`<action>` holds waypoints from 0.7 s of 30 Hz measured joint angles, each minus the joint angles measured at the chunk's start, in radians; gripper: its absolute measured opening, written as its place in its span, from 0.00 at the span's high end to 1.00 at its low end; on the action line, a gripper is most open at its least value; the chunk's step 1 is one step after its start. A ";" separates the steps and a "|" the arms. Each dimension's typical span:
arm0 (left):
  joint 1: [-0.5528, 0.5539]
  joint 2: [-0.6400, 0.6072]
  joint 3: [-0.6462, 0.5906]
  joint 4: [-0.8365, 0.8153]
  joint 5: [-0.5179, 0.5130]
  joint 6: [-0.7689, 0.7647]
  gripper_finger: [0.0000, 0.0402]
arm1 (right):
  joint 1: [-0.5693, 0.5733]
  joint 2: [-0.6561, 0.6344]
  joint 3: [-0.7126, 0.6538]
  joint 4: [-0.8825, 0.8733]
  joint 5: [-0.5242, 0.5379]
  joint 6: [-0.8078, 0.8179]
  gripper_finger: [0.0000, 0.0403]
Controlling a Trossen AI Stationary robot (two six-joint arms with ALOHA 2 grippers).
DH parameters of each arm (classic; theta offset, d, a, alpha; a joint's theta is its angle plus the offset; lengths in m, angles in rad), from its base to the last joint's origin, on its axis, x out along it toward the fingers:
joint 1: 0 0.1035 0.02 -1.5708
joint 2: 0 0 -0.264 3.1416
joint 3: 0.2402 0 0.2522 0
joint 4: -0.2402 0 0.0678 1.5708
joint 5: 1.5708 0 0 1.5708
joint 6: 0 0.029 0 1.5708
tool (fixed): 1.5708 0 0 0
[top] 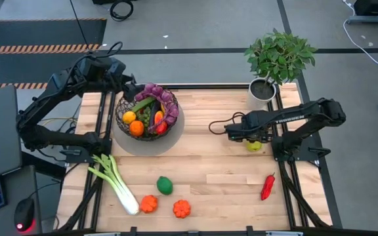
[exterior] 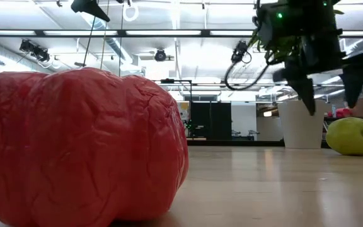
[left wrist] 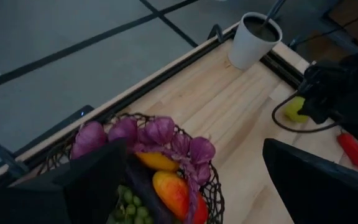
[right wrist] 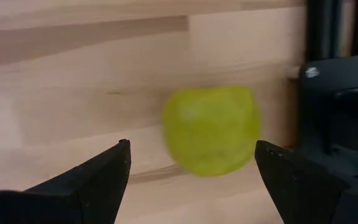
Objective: Build produce basket
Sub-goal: Put the green apple into the black wire basket
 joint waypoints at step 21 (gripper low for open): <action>0.001 0.000 0.000 -0.037 0.000 -0.023 0.04 | -0.014 0.000 -0.183 0.152 -0.006 -0.003 0.07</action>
